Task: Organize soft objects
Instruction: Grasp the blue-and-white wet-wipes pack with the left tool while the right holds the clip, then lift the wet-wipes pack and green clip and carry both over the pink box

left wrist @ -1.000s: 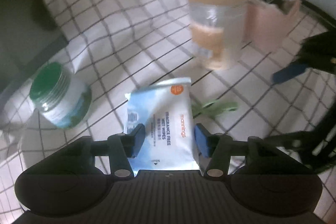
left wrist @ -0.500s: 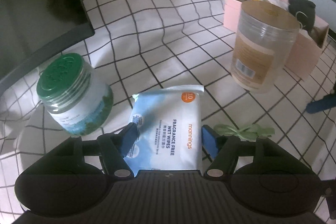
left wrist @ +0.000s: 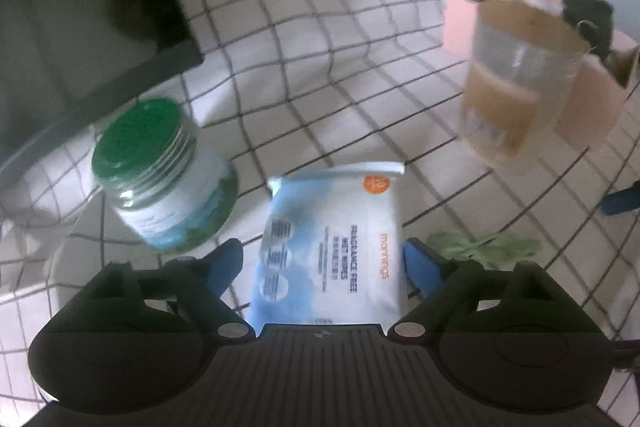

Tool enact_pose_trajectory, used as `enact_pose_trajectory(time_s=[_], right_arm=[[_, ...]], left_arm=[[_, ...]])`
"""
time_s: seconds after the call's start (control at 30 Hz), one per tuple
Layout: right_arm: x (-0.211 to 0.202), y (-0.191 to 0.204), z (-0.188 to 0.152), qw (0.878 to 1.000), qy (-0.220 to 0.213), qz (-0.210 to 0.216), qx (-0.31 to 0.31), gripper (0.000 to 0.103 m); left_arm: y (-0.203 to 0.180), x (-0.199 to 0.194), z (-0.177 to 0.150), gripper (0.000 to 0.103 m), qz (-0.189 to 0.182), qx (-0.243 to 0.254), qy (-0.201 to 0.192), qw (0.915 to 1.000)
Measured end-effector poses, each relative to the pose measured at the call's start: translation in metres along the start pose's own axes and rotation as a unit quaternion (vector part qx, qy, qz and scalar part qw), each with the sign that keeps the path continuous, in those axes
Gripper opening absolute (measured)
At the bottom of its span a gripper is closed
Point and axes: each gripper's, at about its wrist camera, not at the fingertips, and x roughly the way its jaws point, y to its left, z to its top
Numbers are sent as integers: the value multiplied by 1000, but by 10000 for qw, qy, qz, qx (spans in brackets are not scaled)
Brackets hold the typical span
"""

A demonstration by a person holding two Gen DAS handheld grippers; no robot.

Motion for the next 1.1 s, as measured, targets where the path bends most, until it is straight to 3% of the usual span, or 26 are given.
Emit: enact_pose_trajectory(time_s=[0.23, 0.4, 0.47, 0.5, 0.57, 0.77, 0.87, 0.93, 1.1], right_arm=[[0, 0, 1, 10000, 16, -17, -6, 103], [0, 0, -1, 10000, 15, 17, -55, 103], [0, -1, -1, 10000, 26, 35, -89, 103], [0, -1, 0, 9999, 47, 45, -98, 103], [0, -1, 1, 9999, 79, 59, -100, 101], [-12, 2, 8, 9990, -423, -92, -112, 89], [-12, 7, 21, 9978, -612, -142, -223, 72], [-6, 12, 30, 9974, -612, -66, -377, 58], [18, 25, 56, 9976, -447, 39, -527, 48]], left_arm=[[22, 17, 2, 95, -406, -718, 131, 9965], [17, 22, 5, 95, -377, -711, 59, 9967], [15, 21, 4, 92, -409, -635, 3, 9971], [13, 18, 2, 85, -381, -609, -27, 9974], [14, 14, 0, 85, -397, -690, 21, 9968], [25, -5, -21, 83, -333, -1245, -3, 9917], [32, -21, -32, 83, -184, -1576, -17, 9873], [33, -32, -37, 83, 24, -1628, -21, 9866], [35, -47, -44, 83, 168, -1745, 13, 9845]])
